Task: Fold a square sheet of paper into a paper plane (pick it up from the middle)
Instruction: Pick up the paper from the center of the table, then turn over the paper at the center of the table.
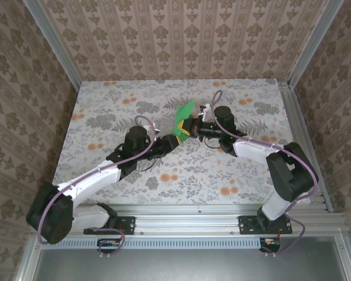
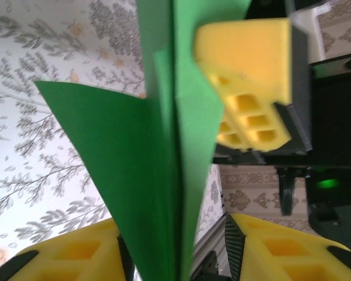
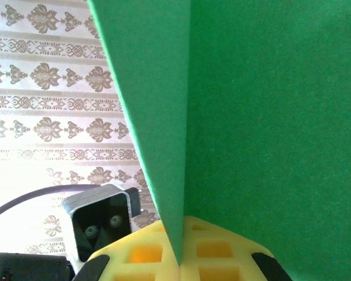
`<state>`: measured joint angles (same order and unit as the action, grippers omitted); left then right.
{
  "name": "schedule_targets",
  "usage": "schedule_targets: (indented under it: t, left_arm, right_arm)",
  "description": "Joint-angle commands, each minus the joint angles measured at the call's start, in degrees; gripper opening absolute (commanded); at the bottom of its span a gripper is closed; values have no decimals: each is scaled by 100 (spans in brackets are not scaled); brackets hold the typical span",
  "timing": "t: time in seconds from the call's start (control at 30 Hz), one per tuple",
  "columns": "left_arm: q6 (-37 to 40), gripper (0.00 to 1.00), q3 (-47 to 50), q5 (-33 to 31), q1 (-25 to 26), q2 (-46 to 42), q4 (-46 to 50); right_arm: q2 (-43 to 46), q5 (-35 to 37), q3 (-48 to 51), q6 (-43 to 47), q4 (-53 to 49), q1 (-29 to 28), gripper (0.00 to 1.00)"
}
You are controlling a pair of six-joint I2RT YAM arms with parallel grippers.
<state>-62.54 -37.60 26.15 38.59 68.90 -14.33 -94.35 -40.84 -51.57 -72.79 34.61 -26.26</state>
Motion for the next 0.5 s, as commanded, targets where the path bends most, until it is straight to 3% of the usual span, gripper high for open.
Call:
schedule_targets:
  t: [0.0, 0.2, 0.47]
  left_arm:
    - [128, 41, -243, 173, -33, 39, -209]
    - [256, 24, -413, 440, -84, 191, -170]
    - [494, 9, -489, 540, -137, 186, 117]
  right_arm:
    - [169, -125, 108, -112, 259, -2, 0]
    - [187, -135, 131, -102, 250, -13, 0]
    - [215, -109, 203, -79, 239, -14, 0]
